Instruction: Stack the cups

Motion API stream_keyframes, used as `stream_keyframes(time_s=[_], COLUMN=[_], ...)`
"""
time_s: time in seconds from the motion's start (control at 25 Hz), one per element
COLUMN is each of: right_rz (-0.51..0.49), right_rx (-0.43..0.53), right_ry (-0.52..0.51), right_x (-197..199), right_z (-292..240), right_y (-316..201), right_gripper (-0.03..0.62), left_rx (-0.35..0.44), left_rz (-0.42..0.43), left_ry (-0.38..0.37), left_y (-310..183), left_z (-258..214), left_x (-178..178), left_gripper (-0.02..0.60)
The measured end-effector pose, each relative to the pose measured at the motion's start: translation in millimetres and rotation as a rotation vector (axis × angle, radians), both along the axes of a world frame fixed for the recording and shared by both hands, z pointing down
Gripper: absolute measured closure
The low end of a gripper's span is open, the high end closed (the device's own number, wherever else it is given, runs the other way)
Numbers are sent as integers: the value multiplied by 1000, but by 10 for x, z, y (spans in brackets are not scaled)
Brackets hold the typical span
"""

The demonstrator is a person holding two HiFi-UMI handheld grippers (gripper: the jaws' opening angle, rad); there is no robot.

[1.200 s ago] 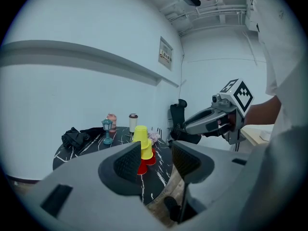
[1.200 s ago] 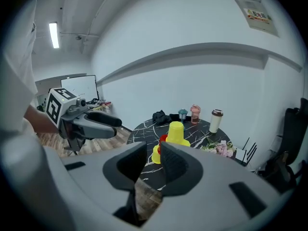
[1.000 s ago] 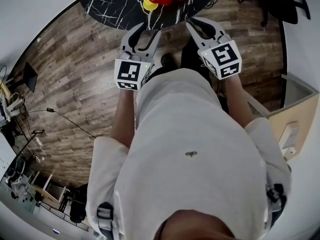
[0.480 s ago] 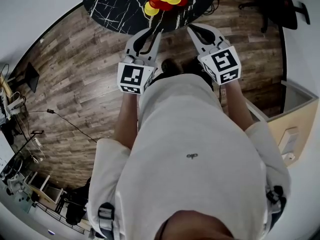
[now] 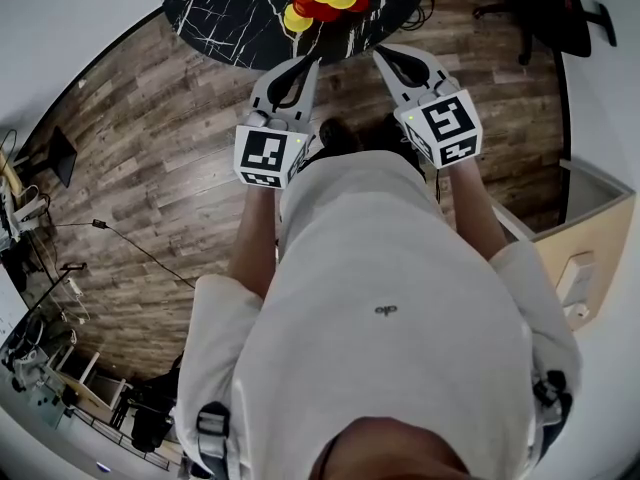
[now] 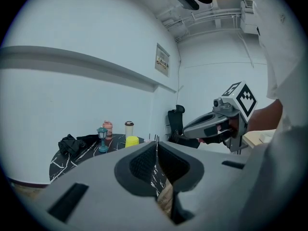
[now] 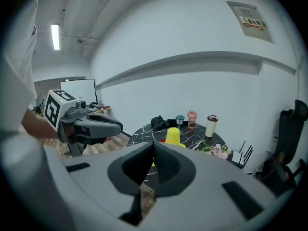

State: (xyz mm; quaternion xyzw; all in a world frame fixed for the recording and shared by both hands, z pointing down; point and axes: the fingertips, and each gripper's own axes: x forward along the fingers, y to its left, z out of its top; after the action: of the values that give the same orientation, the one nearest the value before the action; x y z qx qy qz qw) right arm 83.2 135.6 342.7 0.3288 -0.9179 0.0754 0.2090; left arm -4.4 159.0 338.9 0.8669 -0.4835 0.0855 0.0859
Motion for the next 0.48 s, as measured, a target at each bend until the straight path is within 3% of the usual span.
stream_keyframes(time_s=[0.48], right_rz=[11], right_rx=[7], right_ry=[-9], right_x=[50], right_z=[13], right_y=[197], right_gripper=[589], left_rx=[1], left_rz=[16], left_ry=[-25], left_y=[169], left_z=[11], left_x=[44], left_gripper=[575])
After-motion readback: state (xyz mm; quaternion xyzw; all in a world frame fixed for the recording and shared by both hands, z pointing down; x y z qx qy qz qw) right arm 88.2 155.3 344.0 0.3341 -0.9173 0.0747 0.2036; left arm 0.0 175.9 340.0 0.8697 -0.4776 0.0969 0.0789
